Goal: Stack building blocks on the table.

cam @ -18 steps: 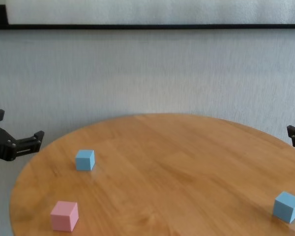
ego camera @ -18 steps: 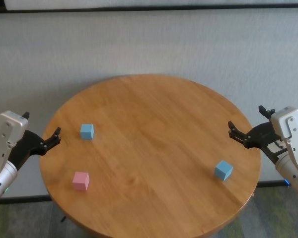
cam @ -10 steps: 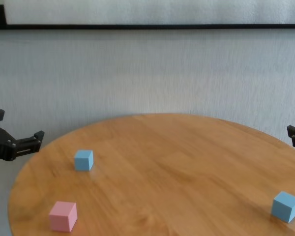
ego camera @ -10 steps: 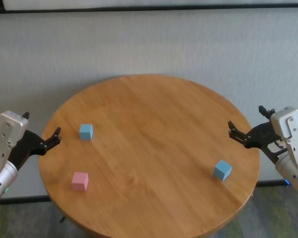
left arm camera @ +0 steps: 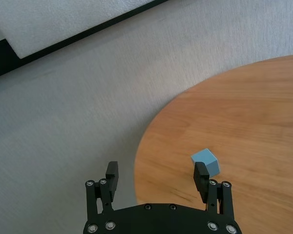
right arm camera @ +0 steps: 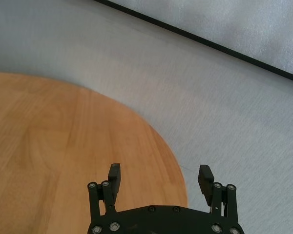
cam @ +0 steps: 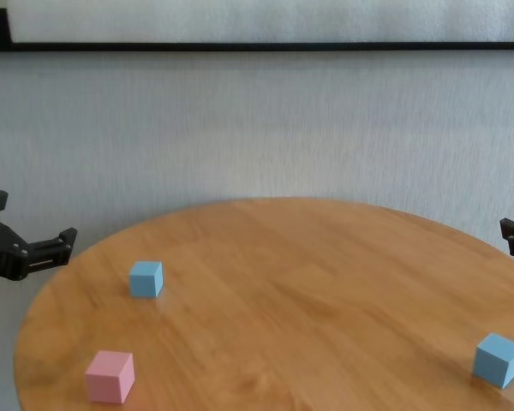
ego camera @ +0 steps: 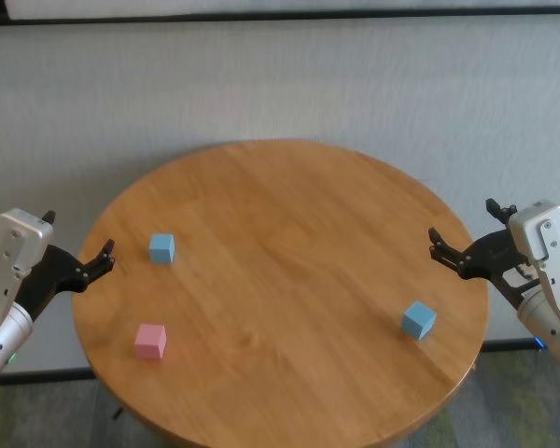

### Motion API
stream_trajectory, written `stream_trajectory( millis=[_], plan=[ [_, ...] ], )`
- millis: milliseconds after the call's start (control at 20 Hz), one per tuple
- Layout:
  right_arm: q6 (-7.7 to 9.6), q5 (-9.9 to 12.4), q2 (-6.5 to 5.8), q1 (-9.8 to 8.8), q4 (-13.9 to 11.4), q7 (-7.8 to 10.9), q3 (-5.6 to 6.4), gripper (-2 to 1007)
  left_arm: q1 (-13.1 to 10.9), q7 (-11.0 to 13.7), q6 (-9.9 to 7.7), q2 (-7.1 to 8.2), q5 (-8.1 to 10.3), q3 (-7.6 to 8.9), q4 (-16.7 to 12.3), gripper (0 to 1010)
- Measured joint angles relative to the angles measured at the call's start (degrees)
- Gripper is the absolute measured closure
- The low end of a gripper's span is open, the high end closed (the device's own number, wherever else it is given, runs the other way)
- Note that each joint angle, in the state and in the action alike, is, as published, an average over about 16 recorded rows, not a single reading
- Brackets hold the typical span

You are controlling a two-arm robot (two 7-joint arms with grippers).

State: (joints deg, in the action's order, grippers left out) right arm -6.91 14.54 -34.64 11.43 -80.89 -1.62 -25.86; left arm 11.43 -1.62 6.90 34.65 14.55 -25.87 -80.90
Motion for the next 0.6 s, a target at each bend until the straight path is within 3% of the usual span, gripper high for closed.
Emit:
stream_trajectory(
  millis=[600],
  plan=[
    [0.0,0.0,0.0,0.0,0.0,0.0,0.0,0,0.0,0.0,0.0,0.0,0.0,0.0,0.0,10]
  ],
)
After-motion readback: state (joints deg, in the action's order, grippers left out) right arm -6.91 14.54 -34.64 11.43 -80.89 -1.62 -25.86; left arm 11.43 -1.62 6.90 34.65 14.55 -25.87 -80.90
